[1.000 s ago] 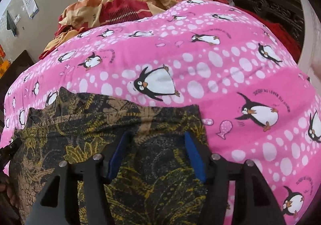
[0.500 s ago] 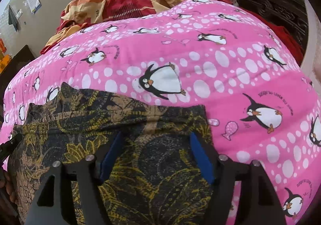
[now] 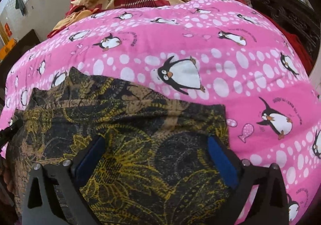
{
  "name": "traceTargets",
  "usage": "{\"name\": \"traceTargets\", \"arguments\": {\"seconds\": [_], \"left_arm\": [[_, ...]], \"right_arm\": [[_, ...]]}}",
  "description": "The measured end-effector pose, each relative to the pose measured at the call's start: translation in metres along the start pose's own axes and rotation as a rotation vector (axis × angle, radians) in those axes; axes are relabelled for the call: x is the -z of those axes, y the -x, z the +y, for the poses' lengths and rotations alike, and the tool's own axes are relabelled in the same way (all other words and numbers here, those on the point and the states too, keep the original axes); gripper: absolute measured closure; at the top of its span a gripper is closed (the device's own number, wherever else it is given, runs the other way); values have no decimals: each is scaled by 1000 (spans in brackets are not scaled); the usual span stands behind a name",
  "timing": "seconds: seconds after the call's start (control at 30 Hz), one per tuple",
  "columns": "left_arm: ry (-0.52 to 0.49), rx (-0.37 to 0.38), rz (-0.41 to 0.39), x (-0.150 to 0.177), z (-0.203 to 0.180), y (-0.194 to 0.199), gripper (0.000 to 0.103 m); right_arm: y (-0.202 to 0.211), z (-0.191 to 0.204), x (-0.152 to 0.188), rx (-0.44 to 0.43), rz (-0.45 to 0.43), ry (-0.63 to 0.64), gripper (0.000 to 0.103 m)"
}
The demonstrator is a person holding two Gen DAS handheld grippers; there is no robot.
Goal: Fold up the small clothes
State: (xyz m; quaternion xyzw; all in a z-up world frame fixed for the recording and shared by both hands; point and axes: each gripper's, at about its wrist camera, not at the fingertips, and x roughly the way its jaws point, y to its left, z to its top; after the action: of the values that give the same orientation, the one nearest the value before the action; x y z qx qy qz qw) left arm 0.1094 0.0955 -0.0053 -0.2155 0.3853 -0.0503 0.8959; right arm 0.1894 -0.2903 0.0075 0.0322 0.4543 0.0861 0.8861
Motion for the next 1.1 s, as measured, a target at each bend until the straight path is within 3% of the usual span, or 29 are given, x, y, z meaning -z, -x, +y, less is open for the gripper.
{"name": "traceTargets", "arguments": {"seconds": [0.23,1.1], "left_arm": [[2,2,-1,0,0,0,100],[11,19,-5,0,2,3,100]], "right_arm": [[-7,11,-1,81,22,54,1],[-8,5,-1,53,23,47,0]]}}
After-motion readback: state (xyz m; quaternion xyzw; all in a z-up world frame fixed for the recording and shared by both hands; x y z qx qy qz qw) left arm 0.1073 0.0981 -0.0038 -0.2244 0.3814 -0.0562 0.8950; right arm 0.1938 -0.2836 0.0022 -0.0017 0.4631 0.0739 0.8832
